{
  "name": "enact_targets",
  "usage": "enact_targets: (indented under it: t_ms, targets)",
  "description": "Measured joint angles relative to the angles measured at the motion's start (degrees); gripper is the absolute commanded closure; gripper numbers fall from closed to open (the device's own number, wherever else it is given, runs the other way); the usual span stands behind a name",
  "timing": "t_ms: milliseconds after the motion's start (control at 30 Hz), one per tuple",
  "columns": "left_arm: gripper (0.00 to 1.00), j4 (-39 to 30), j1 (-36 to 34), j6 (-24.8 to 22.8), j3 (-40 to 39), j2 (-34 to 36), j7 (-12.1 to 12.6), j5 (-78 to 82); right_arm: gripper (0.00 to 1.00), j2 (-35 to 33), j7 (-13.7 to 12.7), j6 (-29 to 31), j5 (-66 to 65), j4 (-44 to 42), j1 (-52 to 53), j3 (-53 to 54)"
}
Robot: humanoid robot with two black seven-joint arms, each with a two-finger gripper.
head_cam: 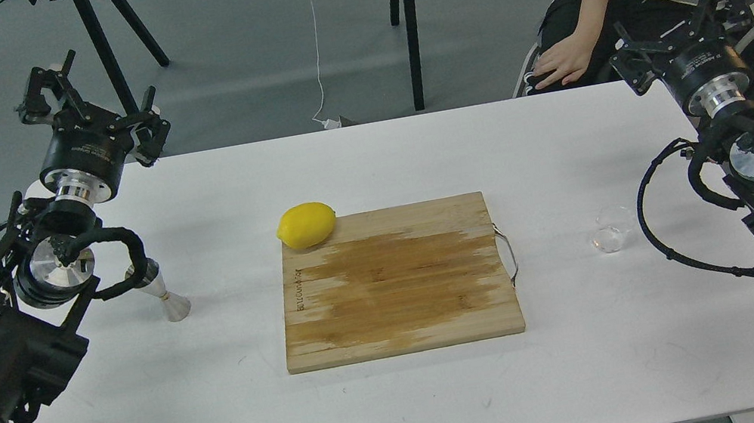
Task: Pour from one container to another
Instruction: 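Move the left gripper down toward the small metal jigger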
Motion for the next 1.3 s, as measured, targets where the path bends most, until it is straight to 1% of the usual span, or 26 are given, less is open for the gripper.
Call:
enact_targets:
  t_ms: [67,134,200,401,534,668,768,901,1035,1135,1235,1302]
  targets:
    - [0.0,-0.05,0.13,-0.73,-0.17,0.2,-1.13,0.0,0.0,-0.04,0.0,0.0,0.0,0.0,0.0,0.01]
    - [0.0,-0.62,0.58,-0.67,0.11,0.91,-3.19,0.0,0.0,-0.07,0.0,0.0,0.01,0.0,0.0,0.01]
    - [0.0,-2.39,1.22,0.15,0.27,1.88,-4.08,-0.03,0.0,-0.15,0.0,0.0,0.01,0.25,-0.01,0.05]
    - [0.0,-12.09,6.99,1.36,0.54,9.15,-4.36,-0.12,0.0,-1.57,0.0,0.0,0.01,3.28,-1.23,0.78]
    - [0.02,-20.3,11.88,1.76,1.36,16.31,-3.89,0.1,0.0,-2.41,0.0,0.0,0.01,3.9,-1.66,1.02]
    - [0.09,-28.35,16.3,2.83,2.1,23.95,-3.84,1.75,0.0,-2.76,0.0,0.0,0.01,3.96,-2.05,1.06]
    - [0.1,-32.75,18.87,3.8,2.25,28.06,-4.28,7.46,0.0,-2.78,0.0,0.0,0.01,3.96,-2.35,1.07]
    - [0.1,-39.23,23.37,5.03,2.27,32.38,-4.99,20.92,0.0,-2.88,0.0,0.0,0.01,3.95,-2.59,1.07]
    - [0.11,-45.13,29.26,9.41,2.66,34.41,-5.13,36.27,0.0,-3.55,0.0,0.0,0.01,3.88,-2.91,1.07]
    - [0.12,-46.49,32.76,13.33,4.27,34.58,-5.13,47.72,0.0,-4.06,0.0,0.0,0.01,3.8,-3.02,1.07]
    - [0.12,-46.62,35.42,19.72,7.62,34.53,-5.22,61.04,0.0,-4.34,0.0,0.0,0.01,3.78,-3.06,1.07]
    - [0.12,-46.64,36.5,25.44,10.84,34.28,-5.28,71.2,0.0,-4.35,0.0,0.0,0.01,3.78,-3.07,1.07]
